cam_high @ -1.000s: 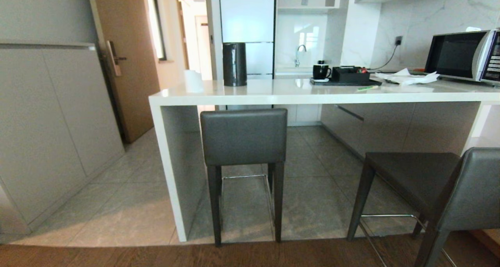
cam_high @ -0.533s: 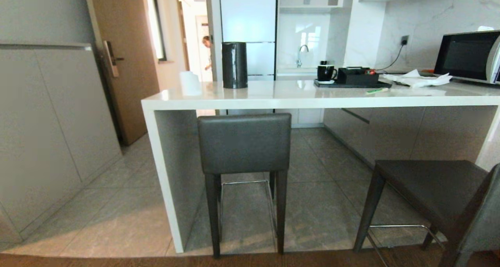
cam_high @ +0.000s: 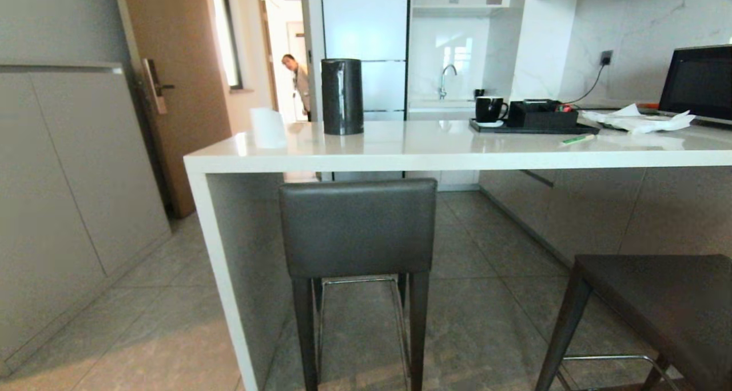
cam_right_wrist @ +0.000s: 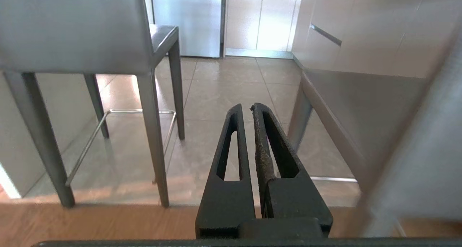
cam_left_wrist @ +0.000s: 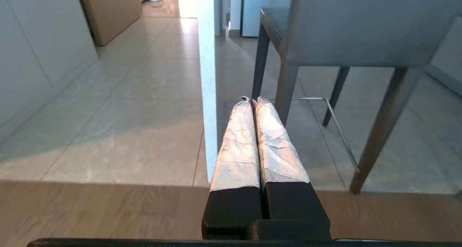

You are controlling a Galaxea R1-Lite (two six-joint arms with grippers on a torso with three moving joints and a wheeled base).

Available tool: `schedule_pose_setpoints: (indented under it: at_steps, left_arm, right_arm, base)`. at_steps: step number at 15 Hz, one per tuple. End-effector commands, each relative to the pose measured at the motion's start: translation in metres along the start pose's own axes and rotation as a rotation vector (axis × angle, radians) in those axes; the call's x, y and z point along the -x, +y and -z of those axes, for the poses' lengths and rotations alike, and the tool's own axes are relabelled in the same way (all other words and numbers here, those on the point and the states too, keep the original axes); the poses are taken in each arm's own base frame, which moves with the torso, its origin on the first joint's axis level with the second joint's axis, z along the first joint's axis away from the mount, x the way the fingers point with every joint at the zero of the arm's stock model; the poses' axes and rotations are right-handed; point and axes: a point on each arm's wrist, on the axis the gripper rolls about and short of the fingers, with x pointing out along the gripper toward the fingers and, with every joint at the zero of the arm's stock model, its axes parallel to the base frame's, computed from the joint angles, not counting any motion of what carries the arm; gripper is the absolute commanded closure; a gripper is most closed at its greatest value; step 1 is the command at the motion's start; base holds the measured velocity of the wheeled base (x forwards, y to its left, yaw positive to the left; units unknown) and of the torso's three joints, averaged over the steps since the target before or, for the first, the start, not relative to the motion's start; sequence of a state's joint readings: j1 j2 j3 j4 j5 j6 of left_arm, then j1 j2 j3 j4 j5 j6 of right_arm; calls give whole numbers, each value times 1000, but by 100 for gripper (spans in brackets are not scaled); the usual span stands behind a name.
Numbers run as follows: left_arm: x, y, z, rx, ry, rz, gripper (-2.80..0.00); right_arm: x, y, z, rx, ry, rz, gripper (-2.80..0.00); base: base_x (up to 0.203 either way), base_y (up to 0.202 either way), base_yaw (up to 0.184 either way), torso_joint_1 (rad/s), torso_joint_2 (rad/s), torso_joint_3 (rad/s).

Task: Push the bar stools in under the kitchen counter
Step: Pull the gray chair out from under the dining table

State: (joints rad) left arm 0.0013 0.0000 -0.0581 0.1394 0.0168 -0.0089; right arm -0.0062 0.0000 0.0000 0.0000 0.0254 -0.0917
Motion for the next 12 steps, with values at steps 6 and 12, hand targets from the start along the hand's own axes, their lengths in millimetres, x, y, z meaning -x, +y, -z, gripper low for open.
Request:
schedule_pose_setpoints:
  at_steps: [6, 12]
  left_arm:
    - [0, 0, 0, 2, 1, -2, 0]
    - [0, 0, 0, 2, 1, 0, 0]
  right_arm:
    - [0, 0, 0, -3, 0, 1, 0]
    - [0, 0, 0, -4, 0, 1, 0]
  base:
    - [193, 0, 1, 3, -1, 3]
    - [151, 0, 2, 4, 4, 1]
